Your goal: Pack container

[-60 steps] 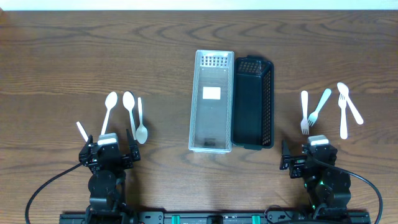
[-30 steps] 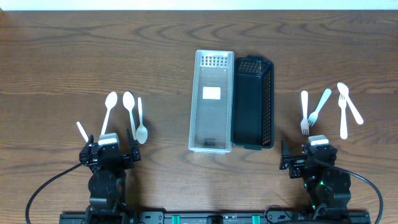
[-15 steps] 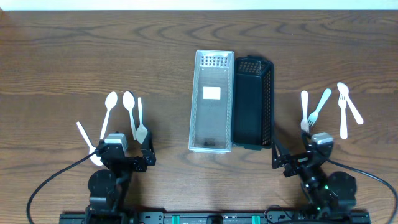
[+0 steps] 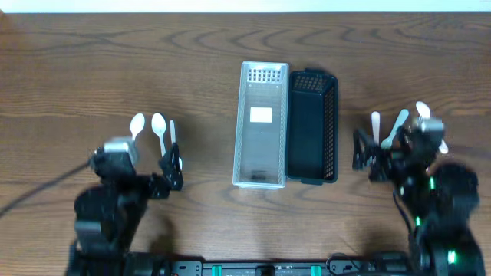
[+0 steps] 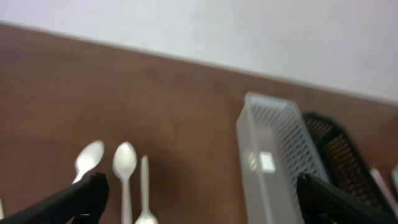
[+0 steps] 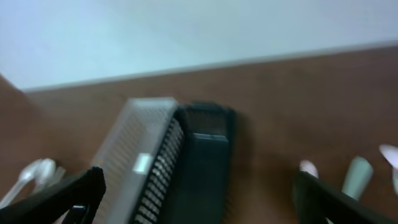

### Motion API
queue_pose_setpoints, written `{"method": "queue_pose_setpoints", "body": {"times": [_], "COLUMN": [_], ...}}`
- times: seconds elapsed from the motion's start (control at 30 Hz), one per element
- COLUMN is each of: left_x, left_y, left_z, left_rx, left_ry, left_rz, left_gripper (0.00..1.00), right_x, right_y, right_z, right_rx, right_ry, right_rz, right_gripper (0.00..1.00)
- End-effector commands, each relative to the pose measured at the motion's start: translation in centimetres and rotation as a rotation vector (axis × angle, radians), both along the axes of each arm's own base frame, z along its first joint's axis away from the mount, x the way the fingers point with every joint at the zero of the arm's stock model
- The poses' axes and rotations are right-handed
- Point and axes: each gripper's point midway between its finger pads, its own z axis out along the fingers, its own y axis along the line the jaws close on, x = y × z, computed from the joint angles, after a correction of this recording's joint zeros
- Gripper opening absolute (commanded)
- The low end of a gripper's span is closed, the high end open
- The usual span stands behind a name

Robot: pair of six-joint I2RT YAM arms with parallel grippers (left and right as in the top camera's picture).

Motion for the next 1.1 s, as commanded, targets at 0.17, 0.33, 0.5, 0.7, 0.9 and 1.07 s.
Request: {"method": "queue_pose_setpoints", "body": {"times": [0.17,0.33,0.5,0.7,0.9,1.07], "left_x": [5.3,8.1,9.4,9.8,9.9,9.9], "left_y": [1.1,1.3,1.3,2.3,2.3,2.3], "left_z": [1.8,0.6,-1.7,-2.9,-3.2,-3.2], "left_rx": [0.167,0.195,0.225,0.278,0.279,0.279], "left_ry": [0.177,0.276,0.351,0.392,0.402,0.403], "left_rz": [0.022,0.029,0.014,0.046,0.044,0.044], "left_gripper": [0.98,0.98,0.98,0.98,0.98,0.98], "right_x": [7.1,9.5,10.4,9.2,6.8,6.3], "right_y": [-5.2,-9.0,-12.1,-15.3,-19.7,-20.7], "right_z": [-2.5,-6.2,-10.2,-12.9,-14.2,-15.8], "right_rx": [-0.099,-0.141,-0.143,-0.205,-0.216,-0.12], "right_ry": [0.298,0.513,0.648,0.751,0.843,0.87], "right_rz": [-0.185,-0.225,-0.263,-0.286,-0.416,-0.407], "right_gripper": [0.99,0.99,0.99,0.99,0.99,0.99]}}
